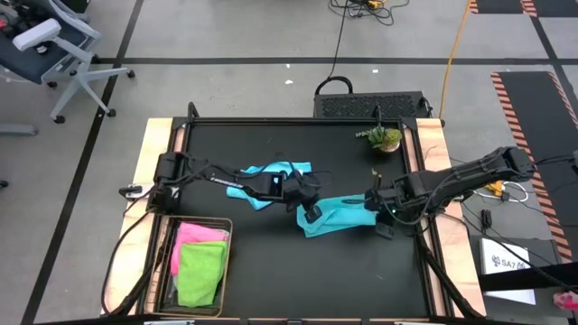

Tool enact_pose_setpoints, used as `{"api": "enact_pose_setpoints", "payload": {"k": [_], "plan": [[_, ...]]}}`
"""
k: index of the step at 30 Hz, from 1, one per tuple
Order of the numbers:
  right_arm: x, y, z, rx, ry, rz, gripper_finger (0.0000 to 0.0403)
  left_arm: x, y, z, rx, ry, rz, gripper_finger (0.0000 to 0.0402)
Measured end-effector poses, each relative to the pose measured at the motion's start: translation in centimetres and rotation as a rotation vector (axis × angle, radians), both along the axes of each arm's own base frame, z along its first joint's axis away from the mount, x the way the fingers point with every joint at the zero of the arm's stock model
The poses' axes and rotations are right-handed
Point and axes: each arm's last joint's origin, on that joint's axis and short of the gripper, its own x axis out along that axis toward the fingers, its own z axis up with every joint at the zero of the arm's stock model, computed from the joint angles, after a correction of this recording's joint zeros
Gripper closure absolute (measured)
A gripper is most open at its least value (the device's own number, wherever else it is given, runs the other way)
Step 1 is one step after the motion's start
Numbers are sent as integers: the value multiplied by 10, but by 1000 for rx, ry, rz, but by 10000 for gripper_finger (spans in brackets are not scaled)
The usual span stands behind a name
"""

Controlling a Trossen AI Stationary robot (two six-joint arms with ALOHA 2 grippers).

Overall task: Fold microfiber towels
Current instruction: Fold the right blue microfiber cloth

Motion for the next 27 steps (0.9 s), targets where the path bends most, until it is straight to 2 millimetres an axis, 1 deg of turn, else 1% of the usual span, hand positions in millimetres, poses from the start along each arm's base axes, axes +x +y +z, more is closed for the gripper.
{"api": "enact_pose_setpoints", "payload": {"k": [3, 5, 9, 12, 15, 19, 21, 23, 27], "plan": [[-1, 4, 0, -2, -1, 52, 402, -2, 2, -2, -11, 35, -13, 355], [-3, 3, -1, -86, 2, 51, 402, -4, 1, -4, -11, 64, -15, 363], [-6, -9, -2, -316, 27, -52, 403, -5, 2, -5, -10, 71, -10, 384], [-10, -18, -4, -383, 70, -128, 403, -5, 2, -5, -26, 69, 9, 397], [-15, -24, -17, -382, 110, -169, 403, -5, 2, -5, -20, 69, 16, 393], [-19, -25, -45, -252, 87, -195, 403, -5, 2, -5, -15, 70, 19, 398], [-19, -24, -54, -200, 57, -215, 403, -5, 2, -5, -16, 72, 21, 397], [-19, -23, -57, -175, 32, -231, 403, -5, 2, -5, -17, 74, 24, 392], [-17, -23, -49, -174, 12, -211, 403, -5, 2, -5, -18, 76, 24, 397]]}}
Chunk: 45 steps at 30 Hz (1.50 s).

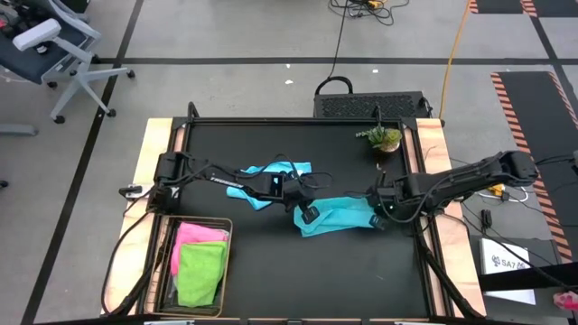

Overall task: Fold microfiber towels
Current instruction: Fold the right blue microfiber cloth

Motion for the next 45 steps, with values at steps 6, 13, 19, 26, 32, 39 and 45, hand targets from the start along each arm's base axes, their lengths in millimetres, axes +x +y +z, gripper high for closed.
{"api": "enact_pose_setpoints", "payload": {"k": [6, 13, 19, 26, 32, 39, 45], "plan": [[0, 0, 19, -6, -44, 11, 403, 0, 0, 0, -7, 2, -2, 391], [-2, -4, 26, -139, -78, 1, 403, -1, 0, -1, -5, 14, -5, 393], [-3, -7, 16, -157, -56, 1, 403, -1, 0, -1, -5, 15, -5, 396], [1, -4, 6, -48, -104, -27, 403, -1, 0, -1, -15, 14, 6, 392], [5, -1, 7, 24, -149, -28, 403, -1, 0, -1, -15, 14, 6, 394], [0, -1, 6, -120, -110, -4, 403, -1, 0, -2, -15, 15, 5, 398], [4, -5, 11, -162, -136, -44, 403, -1, 0, -2, -16, 16, 4, 390]]}}
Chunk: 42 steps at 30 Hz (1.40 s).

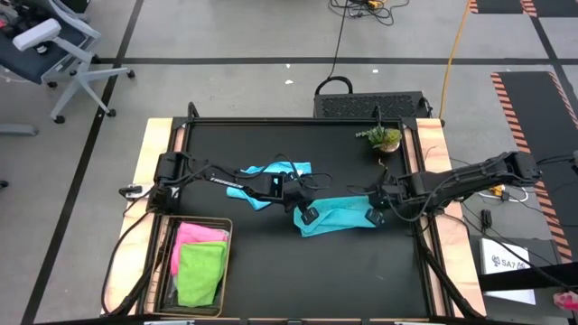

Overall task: Fold microfiber towels
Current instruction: Fold the right blue microfiber cloth

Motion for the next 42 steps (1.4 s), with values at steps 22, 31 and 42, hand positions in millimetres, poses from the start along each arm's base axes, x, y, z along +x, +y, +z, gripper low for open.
{"api": "enact_pose_setpoints", "payload": {"k": [22, 31, 42], "plan": [[4, 30, -7, 339, -95, 111, 403, 0, 0, 0, 2, 2, -4, 386], [-3, 48, -7, 434, -34, 171, 403, 0, 0, 0, 3, 6, -5, 388], [3, 43, 0, 257, -107, 155, 403, 0, -1, 0, 3, 6, -6, 397]]}}
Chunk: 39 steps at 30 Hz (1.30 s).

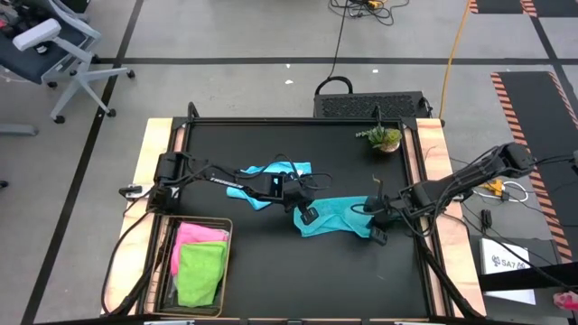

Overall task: Fold microfiber towels
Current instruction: Fold the right blue microfiber cloth

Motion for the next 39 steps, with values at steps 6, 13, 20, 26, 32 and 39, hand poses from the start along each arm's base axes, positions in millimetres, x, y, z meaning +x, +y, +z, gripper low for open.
{"api": "enact_pose_setpoints", "payload": {"k": [6, 13, 20, 26, 32, 39], "plan": [[-2, 4, 0, 4, 1, 22, 403, 0, 0, 0, -3, -1, 4, 384], [-8, 8, -7, 6, 27, 24, 403, 0, 0, 0, -3, -1, 4, 398], [-13, 13, -21, 48, 11, 6, 403, 0, 0, 0, -10, -1, -6, 390], [-24, 26, -24, 236, 137, 175, 403, 0, -2, 0, -36, 1, -35, 393], [-29, 28, -25, 255, 182, 192, 403, 0, -2, 0, -38, 2, -50, 382], [-19, 20, -21, 93, 69, 19, 403, 0, -2, 0, -38, 1, -51, 398]]}}
